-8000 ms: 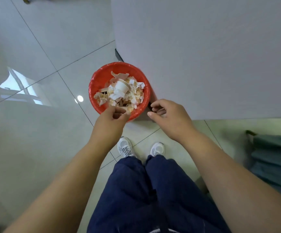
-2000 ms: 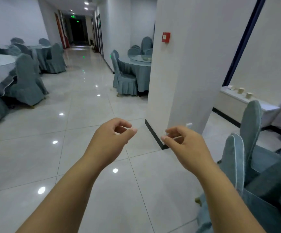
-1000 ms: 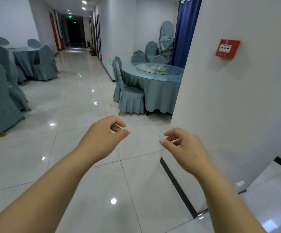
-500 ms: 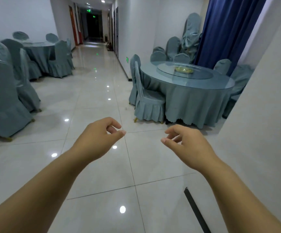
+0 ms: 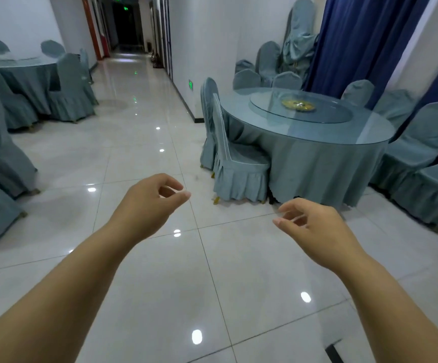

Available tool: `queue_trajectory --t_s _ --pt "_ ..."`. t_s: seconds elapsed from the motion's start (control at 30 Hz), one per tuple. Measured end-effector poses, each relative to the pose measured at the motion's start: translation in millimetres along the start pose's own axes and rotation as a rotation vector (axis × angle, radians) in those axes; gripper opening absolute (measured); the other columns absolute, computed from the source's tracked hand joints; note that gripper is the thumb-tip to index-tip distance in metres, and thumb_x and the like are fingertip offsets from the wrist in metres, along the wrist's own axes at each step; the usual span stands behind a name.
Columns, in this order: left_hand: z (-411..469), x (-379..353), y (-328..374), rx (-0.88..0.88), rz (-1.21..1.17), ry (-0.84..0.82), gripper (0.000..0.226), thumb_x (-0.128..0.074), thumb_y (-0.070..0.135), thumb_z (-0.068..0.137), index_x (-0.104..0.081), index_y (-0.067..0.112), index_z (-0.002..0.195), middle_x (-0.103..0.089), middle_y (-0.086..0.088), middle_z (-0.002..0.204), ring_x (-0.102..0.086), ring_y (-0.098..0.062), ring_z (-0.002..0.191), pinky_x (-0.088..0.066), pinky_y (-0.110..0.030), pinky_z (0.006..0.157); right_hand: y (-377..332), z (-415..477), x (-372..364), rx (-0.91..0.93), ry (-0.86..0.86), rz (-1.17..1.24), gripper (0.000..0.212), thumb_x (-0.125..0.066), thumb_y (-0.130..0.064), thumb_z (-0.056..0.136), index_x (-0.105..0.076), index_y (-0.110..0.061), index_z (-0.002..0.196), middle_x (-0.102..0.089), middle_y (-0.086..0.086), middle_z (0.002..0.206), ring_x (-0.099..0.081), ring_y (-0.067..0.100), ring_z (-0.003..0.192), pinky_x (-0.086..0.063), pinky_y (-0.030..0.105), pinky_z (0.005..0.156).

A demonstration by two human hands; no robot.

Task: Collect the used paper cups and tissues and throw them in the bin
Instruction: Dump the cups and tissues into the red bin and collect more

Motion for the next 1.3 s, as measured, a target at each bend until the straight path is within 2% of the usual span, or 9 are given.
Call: queue_trajectory --t_s 0.17,0.33,0.47,0.6,0.8,0.93,1.0,1.23,1.3 --pt "130.6 -5.7 -41.3 0.030 -0.038 0.032 0.024 -0.063 0.040 0.087 -0.062 0.023 0.105 -0.066 0.005 0.094 -0.065 -0.012 0.083 -0.050 -0.029 0.068 3.4 139.1 -43.0 0.008 -0.014 0.052 0.028 -0.064 -0.044 0.086 -0.064 -0.027 0.108 -0.063 -0.018 0.089 -0.060 0.001 0.084 -0.054 0.037 0.080" --pt "259.7 -12.0 -76.4 0.100 -0.037 0.044 0.020 -0.063 0.043 0.086 -0.062 0.028 0.100 -0.065 0.008 0.092 -0.064 -0.011 0.084 -0.044 -0.024 0.062 -7.8 289.7 -78.1 0.034 -0.054 0.080 0.028 -0.066 -0.044 0.085 -0.064 -0.025 0.105 -0.062 -0.016 0.087 -0.060 0.005 0.083 -0.053 0.035 0.080" --pt "342.2 -11.2 -117.2 0.169 -0.039 0.049 0.019 -0.063 0.045 0.085 -0.062 0.031 0.098 -0.065 0.010 0.092 -0.063 -0.009 0.086 -0.040 -0.023 0.060 -22.6 394.5 -112.3 0.042 -0.096 0.111 0.025 -0.067 -0.043 0.084 -0.064 -0.027 0.103 -0.062 -0.018 0.086 -0.059 0.001 0.080 -0.053 0.034 0.078" --pt "429.7 -10.0 -168.7 0.233 -0.039 0.048 0.018 -0.063 0.044 0.086 -0.061 0.031 0.098 -0.065 0.009 0.093 -0.063 -0.009 0.086 -0.040 -0.022 0.059 -34.7 493.2 -160.1 0.038 -0.169 0.105 0.020 -0.066 -0.042 0.086 -0.062 -0.029 0.101 -0.061 -0.017 0.085 -0.058 -0.002 0.076 -0.050 0.026 0.071" --pt "585.6 -12.5 -247.6 0.272 -0.088 -0.026 0.013 -0.064 0.040 0.086 -0.062 0.030 0.094 -0.064 0.007 0.092 -0.064 -0.014 0.085 -0.040 -0.022 0.057 -43.2 633.6 -237.5 -0.072 -0.172 0.098 0.020 -0.066 -0.040 0.086 -0.064 -0.027 0.102 -0.063 -0.015 0.088 -0.058 0.000 0.077 -0.051 0.028 0.073" --pt "695.6 -11.2 -285.0 0.313 -0.130 -0.088 0.013 -0.064 0.040 0.086 -0.062 0.029 0.093 -0.064 0.006 0.090 -0.065 -0.015 0.084 -0.041 -0.024 0.057 -58.2 724.8 -283.1 -0.164 -0.224 0.079 0.023 -0.065 -0.040 0.087 -0.063 -0.025 0.104 -0.065 -0.011 0.093 -0.060 0.004 0.081 -0.052 0.031 0.076" --pt "743.6 -16.0 -299.5 0.329 -0.142 -0.110 0.013 -0.064 0.039 0.086 -0.062 0.028 0.093 -0.064 0.005 0.089 -0.065 -0.016 0.084 -0.043 -0.025 0.058 -62.9 768.7 -302.5 -0.187 -0.258 0.081 0.024 -0.065 -0.040 0.087 -0.063 -0.025 0.105 -0.063 -0.013 0.093 -0.060 0.004 0.082 -0.051 0.029 0.075" --pt "899.5 -69.8 -359.9 0.381 -0.094 -0.241 0.016 -0.062 0.039 0.088 -0.062 0.025 0.097 -0.064 0.006 0.087 -0.063 -0.013 0.083 -0.045 -0.025 0.063 -36.5 923.3 -380.0 -0.274 -0.292 0.116 0.021 -0.065 -0.037 0.087 -0.063 -0.023 0.103 -0.061 -0.014 0.088 -0.056 0.002 0.078 -0.045 0.023 0.068" --pt "951.3 -89.6 -383.6 0.391 -0.067 -0.249 0.017 -0.062 0.039 0.088 -0.062 0.024 0.097 -0.064 0.007 0.086 -0.062 -0.011 0.082 -0.043 -0.024 0.062 -19.8 974.4 -413.1 -0.298 -0.302 0.137 0.020 -0.065 -0.035 0.088 -0.063 -0.021 0.103 -0.062 -0.012 0.090 -0.058 0.006 0.080 -0.047 0.024 0.071"
Point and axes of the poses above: each hand's wrist, its own z-axis towards the middle knuckle, its own x-axis out of the back of the hand, y = z × x, the point moved 3 cm from there along z, towards the middle knuckle
